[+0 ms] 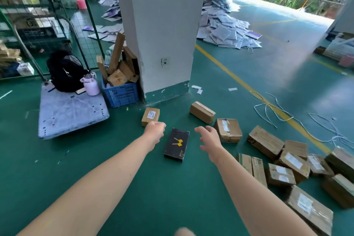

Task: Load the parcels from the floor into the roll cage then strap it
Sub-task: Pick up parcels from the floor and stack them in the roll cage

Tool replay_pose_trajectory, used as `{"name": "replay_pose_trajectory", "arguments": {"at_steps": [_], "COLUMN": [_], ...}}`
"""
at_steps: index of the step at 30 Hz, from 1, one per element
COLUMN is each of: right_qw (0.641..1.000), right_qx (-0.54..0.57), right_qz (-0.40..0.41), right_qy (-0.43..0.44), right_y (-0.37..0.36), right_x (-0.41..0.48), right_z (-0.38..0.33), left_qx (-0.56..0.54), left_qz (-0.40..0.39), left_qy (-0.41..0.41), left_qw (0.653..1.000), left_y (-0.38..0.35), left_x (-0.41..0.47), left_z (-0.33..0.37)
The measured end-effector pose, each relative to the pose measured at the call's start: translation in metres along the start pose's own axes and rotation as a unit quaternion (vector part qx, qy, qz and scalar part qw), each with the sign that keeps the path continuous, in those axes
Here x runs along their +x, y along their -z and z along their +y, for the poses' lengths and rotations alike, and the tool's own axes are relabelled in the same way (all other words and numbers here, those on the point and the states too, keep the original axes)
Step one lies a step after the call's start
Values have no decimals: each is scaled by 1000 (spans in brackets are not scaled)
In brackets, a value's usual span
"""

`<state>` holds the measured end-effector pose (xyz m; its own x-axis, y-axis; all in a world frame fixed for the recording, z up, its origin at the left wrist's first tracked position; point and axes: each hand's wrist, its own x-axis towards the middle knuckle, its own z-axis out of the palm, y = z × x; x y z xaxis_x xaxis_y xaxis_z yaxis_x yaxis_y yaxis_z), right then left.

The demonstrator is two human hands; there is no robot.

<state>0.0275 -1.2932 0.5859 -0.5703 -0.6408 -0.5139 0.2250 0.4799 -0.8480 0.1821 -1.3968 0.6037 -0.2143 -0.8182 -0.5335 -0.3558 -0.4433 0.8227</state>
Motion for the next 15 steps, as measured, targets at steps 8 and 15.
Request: {"name": "replay_pose_trajectory", "arguments": {"at_steps": [8,15], "right_qw": [999,997], "right_qx": [-31,-41], "right_qz": [-30,-60], "right_qy": [-23,-37], "right_y": [-71,-128], "right_x": [124,267], "right_z": [-65,-145], "left_qx": [33,50], "left_qz": [19,51], "left_qy": [21,15], "left_qw": [999,997], "left_y": [22,36], "left_x": [141,285], "left_z": [54,128]}}
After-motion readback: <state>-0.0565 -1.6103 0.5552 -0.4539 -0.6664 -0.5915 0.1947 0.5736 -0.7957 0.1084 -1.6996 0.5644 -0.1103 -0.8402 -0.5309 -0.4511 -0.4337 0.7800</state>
